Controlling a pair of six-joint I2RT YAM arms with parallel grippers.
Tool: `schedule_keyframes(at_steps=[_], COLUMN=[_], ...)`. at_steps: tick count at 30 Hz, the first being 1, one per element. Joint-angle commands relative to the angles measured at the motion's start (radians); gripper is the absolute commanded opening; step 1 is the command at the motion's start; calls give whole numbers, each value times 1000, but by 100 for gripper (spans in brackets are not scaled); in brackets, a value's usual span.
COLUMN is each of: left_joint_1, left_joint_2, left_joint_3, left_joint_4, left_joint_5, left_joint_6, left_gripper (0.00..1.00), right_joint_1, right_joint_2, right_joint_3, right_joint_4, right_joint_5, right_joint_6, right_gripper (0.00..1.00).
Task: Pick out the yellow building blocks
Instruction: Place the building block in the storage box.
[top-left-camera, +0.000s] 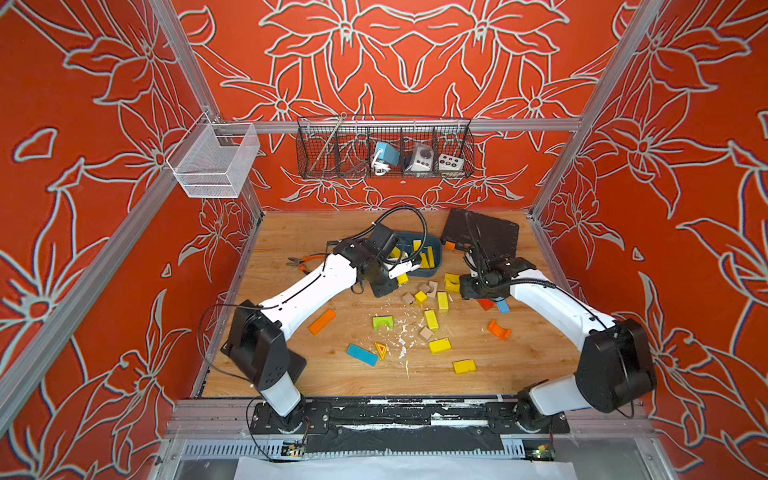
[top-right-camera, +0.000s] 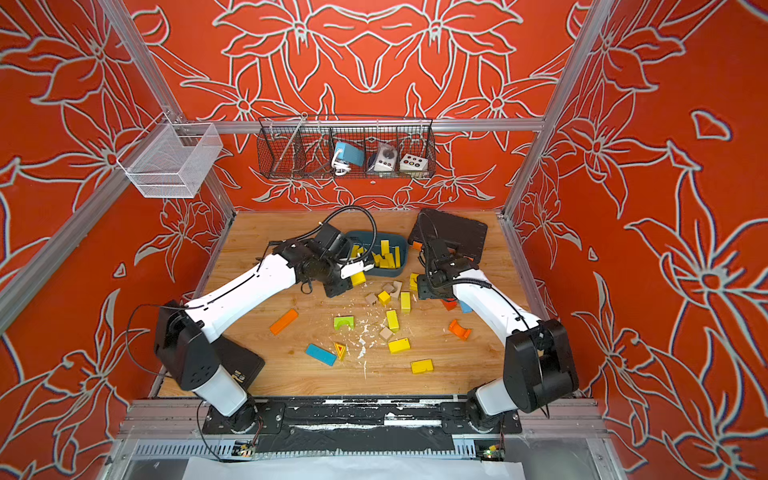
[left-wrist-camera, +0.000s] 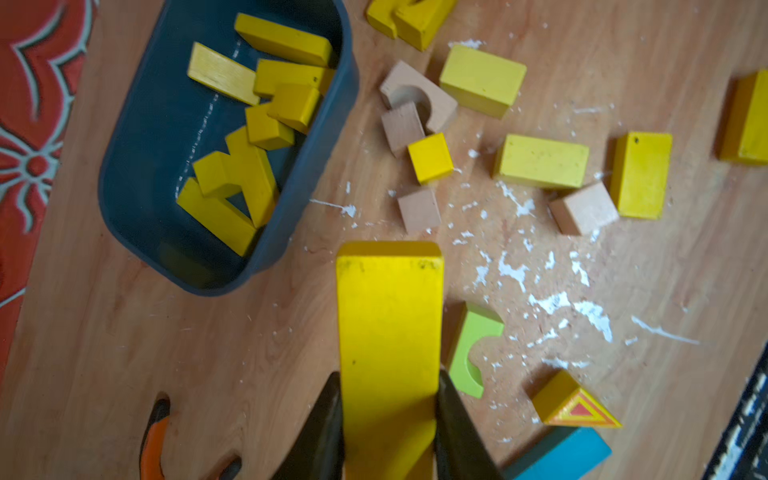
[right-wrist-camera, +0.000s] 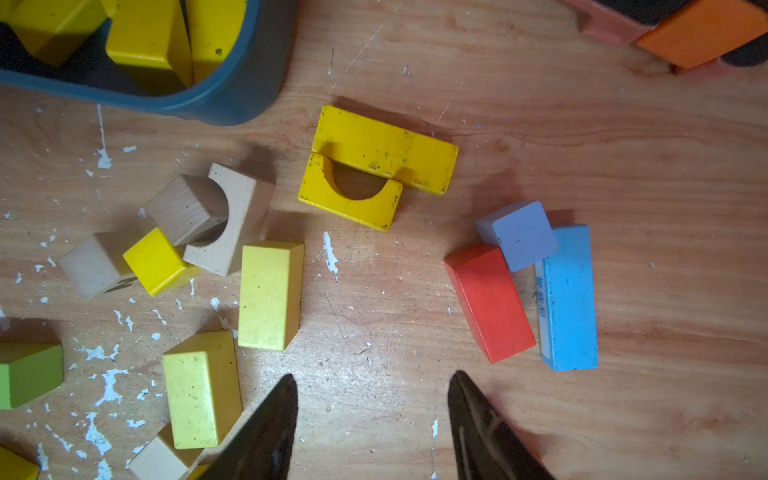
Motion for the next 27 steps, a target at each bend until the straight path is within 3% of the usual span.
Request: schedule_keyframes(at_steps=[1,14,27], left_joint_1=[6,61,90], left_joint_2=[115,553,679], left_joint_3=[97,566,613], left_joint_4=[49,102,170], left_joint_5=[-59,-144,-184], left_joint_6=[-41,-60,-28], left_gripper=[17,17,22], right_joint_1=[-8,-7,-12], right_joint_2=[-41,-63,95], right_joint_3=[-31,-81,33], right_joint_4=[4,30,54], right_joint_5=[-17,-40,-37], right_joint_6=[37,51,0], right_gripper=[60,61,61])
